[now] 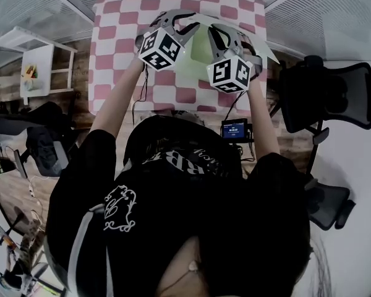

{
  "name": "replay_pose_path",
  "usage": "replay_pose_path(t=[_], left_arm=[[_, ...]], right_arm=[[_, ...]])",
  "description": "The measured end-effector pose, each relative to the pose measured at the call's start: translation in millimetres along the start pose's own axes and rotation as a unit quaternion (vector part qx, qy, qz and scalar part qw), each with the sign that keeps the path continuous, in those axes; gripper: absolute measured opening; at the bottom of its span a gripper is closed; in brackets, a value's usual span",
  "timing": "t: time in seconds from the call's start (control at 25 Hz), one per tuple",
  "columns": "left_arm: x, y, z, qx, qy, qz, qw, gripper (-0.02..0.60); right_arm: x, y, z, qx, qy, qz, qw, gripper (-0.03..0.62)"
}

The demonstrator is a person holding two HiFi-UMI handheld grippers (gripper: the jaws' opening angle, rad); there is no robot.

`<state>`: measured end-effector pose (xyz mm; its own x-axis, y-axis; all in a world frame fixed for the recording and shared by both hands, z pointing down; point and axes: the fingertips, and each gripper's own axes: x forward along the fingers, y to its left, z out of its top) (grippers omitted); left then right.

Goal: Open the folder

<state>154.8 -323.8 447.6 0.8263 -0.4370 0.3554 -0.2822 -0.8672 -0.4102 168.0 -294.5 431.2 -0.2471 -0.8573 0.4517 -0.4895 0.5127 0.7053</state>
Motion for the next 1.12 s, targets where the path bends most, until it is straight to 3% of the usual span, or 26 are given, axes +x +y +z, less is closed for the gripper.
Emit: replay_pose_path(t=[0.12,0.32,0.48,0.64,0.76,0.96,1.12], left_arm=[[5,0,5,0.011,-0.004,0.001,0.9999,0.089],[14,18,6,-0.027,-0.005,0.007,0.9996,0.078],[30,40,14,-0.076,-0.012,0.013,0.997,0.078],[51,68,14,-0.121,-0.012,0.031,0.9921,0.078],[65,88,17,-0.133,-0.002,0.038,0.9904,0.078],[101,119,14,-0.172,0.016,0.033,0.9844,0.08],[127,140,6,-0.194,0.034,0.033,0.9798,0.08]], right_arm=[[-1,-9,-3,0.008,0.005,-0.016,1.0,0.025],[-20,-25,-1,0.047,-0.001,-0.051,0.998,0.025],[-36,-16,-24,0.144,0.02,-0.051,0.988,0.025],[-32,41,-81,0.256,0.095,-0.004,0.962,0.025],[-28,86,-125,0.309,0.163,0.018,0.937,0.025],[-39,121,-161,0.379,0.224,0.009,0.898,0.025],[-44,139,-170,0.392,0.249,0.019,0.885,0.025]])
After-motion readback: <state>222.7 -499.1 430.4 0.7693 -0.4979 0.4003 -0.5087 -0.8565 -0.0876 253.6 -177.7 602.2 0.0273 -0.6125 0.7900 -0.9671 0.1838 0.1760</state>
